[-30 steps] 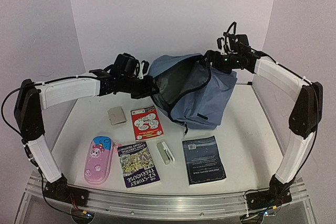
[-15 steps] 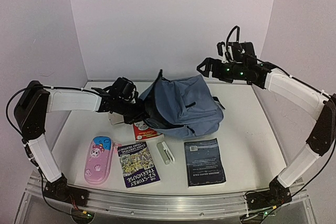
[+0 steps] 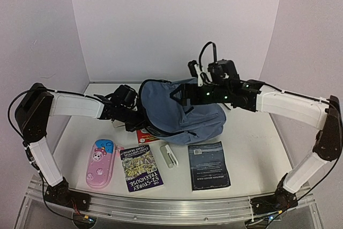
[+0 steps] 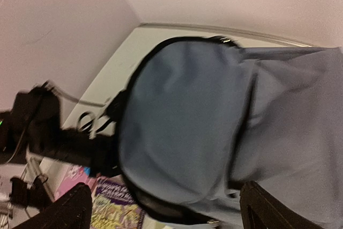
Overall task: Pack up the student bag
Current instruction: Adjust the student bag at the center of the board.
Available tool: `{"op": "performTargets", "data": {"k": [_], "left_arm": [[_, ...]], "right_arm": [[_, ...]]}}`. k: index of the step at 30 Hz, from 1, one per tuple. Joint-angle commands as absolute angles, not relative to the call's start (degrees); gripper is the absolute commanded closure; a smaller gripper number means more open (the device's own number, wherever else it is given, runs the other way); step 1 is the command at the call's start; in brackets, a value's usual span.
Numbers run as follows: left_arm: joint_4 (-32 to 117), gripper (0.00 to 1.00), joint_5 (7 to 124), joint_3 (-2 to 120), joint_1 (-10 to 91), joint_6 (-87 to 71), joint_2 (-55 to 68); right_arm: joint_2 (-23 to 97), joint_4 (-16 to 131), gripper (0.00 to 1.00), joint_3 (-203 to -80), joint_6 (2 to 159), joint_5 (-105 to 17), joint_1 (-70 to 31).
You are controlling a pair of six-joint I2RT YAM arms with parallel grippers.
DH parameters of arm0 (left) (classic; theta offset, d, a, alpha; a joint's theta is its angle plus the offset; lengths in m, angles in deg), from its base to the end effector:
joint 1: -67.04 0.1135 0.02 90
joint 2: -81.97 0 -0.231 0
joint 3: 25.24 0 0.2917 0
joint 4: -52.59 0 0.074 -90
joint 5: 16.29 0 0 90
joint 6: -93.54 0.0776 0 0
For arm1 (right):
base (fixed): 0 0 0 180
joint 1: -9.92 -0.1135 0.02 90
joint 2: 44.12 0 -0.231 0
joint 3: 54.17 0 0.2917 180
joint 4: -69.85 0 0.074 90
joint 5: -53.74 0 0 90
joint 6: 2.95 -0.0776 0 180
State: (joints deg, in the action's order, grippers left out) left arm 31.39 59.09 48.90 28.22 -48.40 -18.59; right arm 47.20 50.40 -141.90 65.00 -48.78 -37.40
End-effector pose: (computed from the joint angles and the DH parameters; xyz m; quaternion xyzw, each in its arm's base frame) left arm 0.3181 -0.2811 0.1007 -0.0600 0.9240 -0.3385 0.1674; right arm 0.2956 0.3454 0.2676 -0.2401 0.7959 0.3868 0.3992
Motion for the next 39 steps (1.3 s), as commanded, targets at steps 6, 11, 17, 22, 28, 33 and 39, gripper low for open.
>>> {"op": "performTargets", "data": {"k": [6,11,17,22,28,33,39], "left_arm": [[38.20,1.00,54.78,47.82,28.20,-47.11,-14.68],[40.93,1.00,50.73,47.06,28.51,-47.55,-13.76],[43.47,1.00,48.08,46.65,28.62,-48.22,-13.16],[42.97,1.00,48.00,46.97,28.64,-48.05,-12.55],[41.77,1.00,48.86,46.78,28.64,-47.74,-11.63],[39.62,1.00,50.71,46.19,28.98,-47.61,-10.71],[39.21,1.00,51.96,45.67,30.95,-48.49,-11.52]], "right_arm": [[53.62,65.93,0.33,-137.99,70.28,-53.37,-43.33],[56.63,67.11,0.35,-136.28,74.33,-52.45,-43.39],[60.01,67.03,0.36,-137.79,77.27,-50.24,-43.66],[63.78,66.95,0.38,-141.07,78.32,-49.06,-44.78],[66.18,66.95,0.62,-142.88,77.42,-41.90,-44.91],[62.94,68.81,1.00,-140.98,73.86,-31.71,-44.91],[54.23,72.03,1.00,-135.01,67.60,-18.64,-44.86]]}}
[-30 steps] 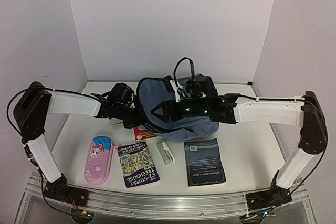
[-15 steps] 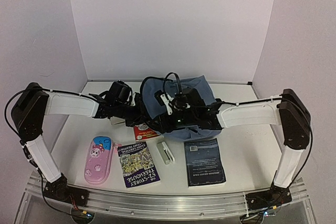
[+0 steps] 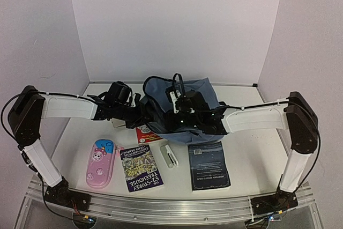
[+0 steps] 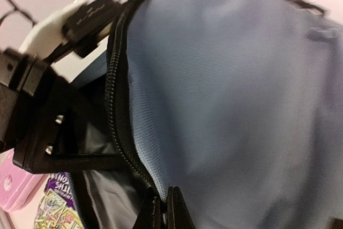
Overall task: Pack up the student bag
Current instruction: Adjust the student bag at the center of the board.
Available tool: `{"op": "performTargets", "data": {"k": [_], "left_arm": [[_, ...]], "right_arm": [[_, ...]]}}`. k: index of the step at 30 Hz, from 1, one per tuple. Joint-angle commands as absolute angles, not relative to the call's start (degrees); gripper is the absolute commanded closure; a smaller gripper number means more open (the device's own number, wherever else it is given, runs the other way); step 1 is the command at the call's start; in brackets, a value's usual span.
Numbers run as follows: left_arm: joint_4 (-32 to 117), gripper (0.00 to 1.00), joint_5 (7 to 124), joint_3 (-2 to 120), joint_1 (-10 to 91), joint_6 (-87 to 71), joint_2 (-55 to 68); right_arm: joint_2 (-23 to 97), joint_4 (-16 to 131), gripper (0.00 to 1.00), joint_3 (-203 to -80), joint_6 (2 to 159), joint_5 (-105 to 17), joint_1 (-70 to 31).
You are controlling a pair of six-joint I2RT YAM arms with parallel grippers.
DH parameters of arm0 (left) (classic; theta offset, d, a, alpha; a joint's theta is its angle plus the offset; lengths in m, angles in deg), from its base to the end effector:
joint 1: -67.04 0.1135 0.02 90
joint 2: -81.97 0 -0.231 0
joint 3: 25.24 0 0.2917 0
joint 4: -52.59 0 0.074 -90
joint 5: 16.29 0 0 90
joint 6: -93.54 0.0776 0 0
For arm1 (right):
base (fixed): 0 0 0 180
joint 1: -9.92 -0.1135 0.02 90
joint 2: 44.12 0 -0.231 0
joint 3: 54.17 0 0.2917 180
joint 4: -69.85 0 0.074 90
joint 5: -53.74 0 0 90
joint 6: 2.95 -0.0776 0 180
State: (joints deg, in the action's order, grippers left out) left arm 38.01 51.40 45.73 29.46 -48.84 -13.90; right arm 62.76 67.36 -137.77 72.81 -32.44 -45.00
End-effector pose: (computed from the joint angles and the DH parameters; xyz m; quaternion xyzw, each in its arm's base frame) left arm 0.3155 -0.2799 0.1278 -0.0324 0.8905 -0.4197 0.1725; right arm 0.2866 0.3992 0.1534 -0.2776 0.7999 0.2783 0.4535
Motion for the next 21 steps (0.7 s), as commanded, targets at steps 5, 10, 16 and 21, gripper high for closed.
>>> {"op": "performTargets", "data": {"k": [5,10,16,21], "left_arm": [[38.04,1.00,52.48,48.01,32.89,-47.94,-14.42],[34.55,1.00,51.84,55.54,32.94,-42.78,-19.85],[34.33,1.00,48.75,65.32,32.94,-39.41,-28.75],[32.56,1.00,51.93,70.66,32.94,-37.78,-34.97]], "right_arm": [[45.14,70.29,1.00,-128.70,59.45,-4.65,-42.77],[37.99,66.70,1.00,-120.68,50.01,-7.80,-33.25],[34.98,66.60,1.00,-112.94,44.83,-15.82,-24.13],[37.22,67.21,1.00,-110.84,42.57,-20.26,-20.00]]}}
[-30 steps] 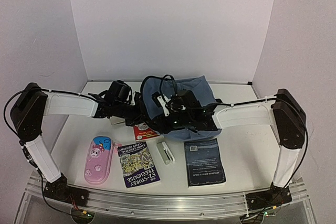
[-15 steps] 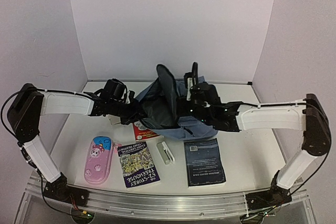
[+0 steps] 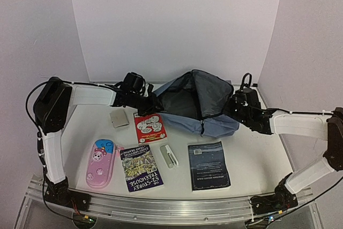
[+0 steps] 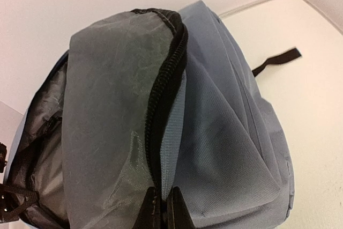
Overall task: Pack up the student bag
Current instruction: Adjust the student bag at the center of the board, then pick up the book from the center of the board.
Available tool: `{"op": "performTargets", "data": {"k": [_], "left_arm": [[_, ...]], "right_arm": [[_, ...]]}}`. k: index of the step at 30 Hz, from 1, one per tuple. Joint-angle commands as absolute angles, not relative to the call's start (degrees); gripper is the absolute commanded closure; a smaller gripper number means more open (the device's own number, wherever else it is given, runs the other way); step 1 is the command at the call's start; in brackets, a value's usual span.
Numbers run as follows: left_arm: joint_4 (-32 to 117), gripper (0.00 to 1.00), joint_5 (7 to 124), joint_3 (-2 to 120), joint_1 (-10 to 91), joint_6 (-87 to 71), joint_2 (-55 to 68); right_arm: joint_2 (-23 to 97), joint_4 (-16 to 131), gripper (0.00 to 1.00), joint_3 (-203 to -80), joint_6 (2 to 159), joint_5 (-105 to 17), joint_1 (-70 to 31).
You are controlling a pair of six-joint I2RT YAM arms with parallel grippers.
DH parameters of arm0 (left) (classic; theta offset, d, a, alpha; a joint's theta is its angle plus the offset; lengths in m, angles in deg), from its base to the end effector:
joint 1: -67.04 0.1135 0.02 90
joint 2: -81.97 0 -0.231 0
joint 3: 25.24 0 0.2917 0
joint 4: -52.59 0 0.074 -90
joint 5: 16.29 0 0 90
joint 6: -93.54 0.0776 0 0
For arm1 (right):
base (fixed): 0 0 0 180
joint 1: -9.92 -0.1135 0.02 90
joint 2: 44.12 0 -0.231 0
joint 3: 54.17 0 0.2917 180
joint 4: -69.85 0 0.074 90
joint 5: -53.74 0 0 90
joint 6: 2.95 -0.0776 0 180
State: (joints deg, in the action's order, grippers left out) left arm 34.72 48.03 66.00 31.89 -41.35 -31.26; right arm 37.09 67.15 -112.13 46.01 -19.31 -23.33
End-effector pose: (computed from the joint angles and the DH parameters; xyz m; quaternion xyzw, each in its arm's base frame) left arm 0.3830 -0.3108 0.1243 0.0188 0.8879 -0.4198 0.1869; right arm 0.3352 0.1927 0.1618 0.1349 0.8313 0.2171 0.4935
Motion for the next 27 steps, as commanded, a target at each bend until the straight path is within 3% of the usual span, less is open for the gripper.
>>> {"op": "performTargets", "data": {"k": [1,6,10,12,14,16,27], "left_arm": [[32.12,0.99,52.64,71.40,32.94,-37.46,-36.24],[28.90,0.81,53.94,75.51,32.94,-35.43,-40.39],[30.38,0.46,55.24,73.20,32.92,-31.83,-35.87],[32.71,0.26,56.79,69.18,32.94,-29.23,-31.51],[32.71,0.15,60.15,66.05,32.94,-27.50,-26.91],[30.73,0.11,63.06,63.93,32.94,-26.35,-23.62],[27.95,0.09,66.57,52.37,32.94,-31.02,-9.92]], "right_arm": [[37.81,67.74,1.00,-110.73,42.45,-21.33,-19.47],[40.16,69.23,1.00,-111.50,42.72,-25.14,-17.39],[39.87,69.24,0.99,-111.83,42.53,-26.32,-17.04],[38.63,69.03,0.86,-111.46,42.39,-26.03,-17.06],[36.30,68.38,0.59,-110.42,42.25,-24.15,-17.03],[34.10,67.59,0.45,-109.22,42.14,-21.97,-17.00],[26.05,63.09,0.09,-109.45,48.66,-28.13,-16.92]]}}
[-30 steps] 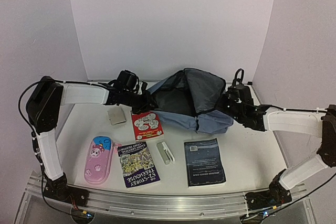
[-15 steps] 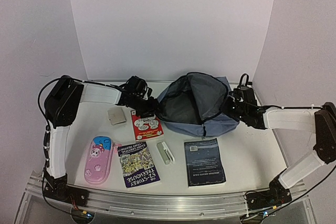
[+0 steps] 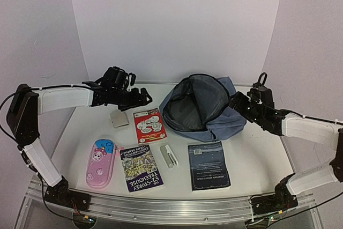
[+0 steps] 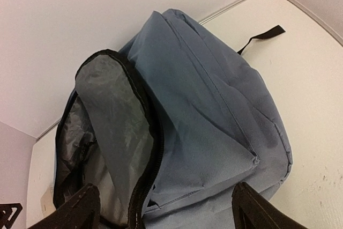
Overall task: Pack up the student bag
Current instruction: Pick up the book from the center of the board.
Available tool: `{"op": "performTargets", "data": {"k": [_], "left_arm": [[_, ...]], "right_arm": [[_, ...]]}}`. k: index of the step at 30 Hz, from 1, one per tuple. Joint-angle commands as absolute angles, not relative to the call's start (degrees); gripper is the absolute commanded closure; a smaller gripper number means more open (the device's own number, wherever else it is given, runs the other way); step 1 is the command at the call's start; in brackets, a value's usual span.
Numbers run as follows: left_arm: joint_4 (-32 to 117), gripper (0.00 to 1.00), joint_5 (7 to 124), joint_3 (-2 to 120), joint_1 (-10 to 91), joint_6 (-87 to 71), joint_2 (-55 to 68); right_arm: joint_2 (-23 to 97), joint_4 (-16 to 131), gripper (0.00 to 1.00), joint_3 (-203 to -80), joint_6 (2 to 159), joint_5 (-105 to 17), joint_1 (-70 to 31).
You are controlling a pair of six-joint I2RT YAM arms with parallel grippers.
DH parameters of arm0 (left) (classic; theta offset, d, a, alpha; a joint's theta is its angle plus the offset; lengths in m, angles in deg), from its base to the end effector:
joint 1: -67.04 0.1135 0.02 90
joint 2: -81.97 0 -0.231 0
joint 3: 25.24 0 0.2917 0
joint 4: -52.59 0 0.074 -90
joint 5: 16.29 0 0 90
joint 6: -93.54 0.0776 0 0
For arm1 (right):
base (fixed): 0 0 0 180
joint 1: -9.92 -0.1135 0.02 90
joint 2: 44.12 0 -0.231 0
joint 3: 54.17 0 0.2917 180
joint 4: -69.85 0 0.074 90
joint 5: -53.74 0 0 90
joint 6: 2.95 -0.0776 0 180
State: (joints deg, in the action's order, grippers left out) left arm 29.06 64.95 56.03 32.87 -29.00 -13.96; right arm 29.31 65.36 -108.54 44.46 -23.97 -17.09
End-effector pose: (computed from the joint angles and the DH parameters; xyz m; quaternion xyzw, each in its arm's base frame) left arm 0.3611 -0.2594 0.1763 0.0461 0.8963 -0.2969 0.3261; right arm 0.3346 0.1520 0.1798 0.1708 0.8161 0.2374 0.4985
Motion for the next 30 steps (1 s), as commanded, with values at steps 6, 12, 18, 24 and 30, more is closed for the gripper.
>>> {"op": "performTargets", "data": {"k": [6,12,18,24,30], "left_arm": [[30.16,0.09,65.65,44.38,30.20,-37.11,-3.54],[27.94,0.11,66.05,43.06,22.81,-42.40,-3.45],[32.91,0.12,63.50,39.48,17.85,-49.58,-3.14],[34.16,0.17,64.14,40.88,12.31,-54.19,-6.79],[36.95,0.20,62.68,44.34,7.86,-56.67,-13.28]], "right_arm": [[20.08,57.06,0.02,-109.20,52.03,-44.25,-17.04],[17.51,49.83,0.02,-102.93,48.36,-56.33,-17.56],[15.05,42.65,0.04,-95.97,44.10,-56.27,-19.28],[17.01,42.35,0.05,-90.69,41.93,-57.90,-19.66],[18.43,45.34,0.09,-88.56,43.76,-60.89,-19.95]]}}
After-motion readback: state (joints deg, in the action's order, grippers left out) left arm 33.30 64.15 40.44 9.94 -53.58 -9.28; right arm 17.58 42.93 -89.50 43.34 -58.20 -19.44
